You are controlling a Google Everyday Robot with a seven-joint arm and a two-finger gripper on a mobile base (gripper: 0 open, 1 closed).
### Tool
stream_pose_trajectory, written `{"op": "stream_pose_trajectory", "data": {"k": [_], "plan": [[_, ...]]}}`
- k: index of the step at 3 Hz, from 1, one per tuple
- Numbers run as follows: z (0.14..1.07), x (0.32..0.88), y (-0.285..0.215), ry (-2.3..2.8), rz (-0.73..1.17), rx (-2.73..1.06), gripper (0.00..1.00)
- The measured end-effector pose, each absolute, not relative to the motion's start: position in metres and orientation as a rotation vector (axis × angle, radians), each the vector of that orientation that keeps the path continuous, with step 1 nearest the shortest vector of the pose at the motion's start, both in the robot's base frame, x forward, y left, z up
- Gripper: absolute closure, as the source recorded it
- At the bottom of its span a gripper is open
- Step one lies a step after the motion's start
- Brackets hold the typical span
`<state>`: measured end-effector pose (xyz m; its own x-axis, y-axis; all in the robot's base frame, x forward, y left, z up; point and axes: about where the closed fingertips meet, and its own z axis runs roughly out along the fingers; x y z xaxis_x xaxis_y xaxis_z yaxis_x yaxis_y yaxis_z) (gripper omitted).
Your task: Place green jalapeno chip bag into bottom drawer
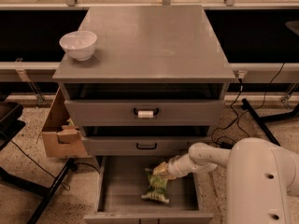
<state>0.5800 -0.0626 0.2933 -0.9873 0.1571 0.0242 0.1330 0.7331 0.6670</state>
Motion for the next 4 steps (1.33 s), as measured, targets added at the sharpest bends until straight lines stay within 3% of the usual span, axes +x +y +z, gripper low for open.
{"op": "stream_pose_trajectory", "data": {"k": [1, 3, 4], "plan": [[0.293, 0.580, -0.063, 2.893, 1.109, 0.242, 0.00], [0.312, 0.567, -0.063, 2.901, 1.101, 0.149, 0.00], [0.359, 0.529, -0.081, 2.962, 1.014, -0.040, 0.00]]}}
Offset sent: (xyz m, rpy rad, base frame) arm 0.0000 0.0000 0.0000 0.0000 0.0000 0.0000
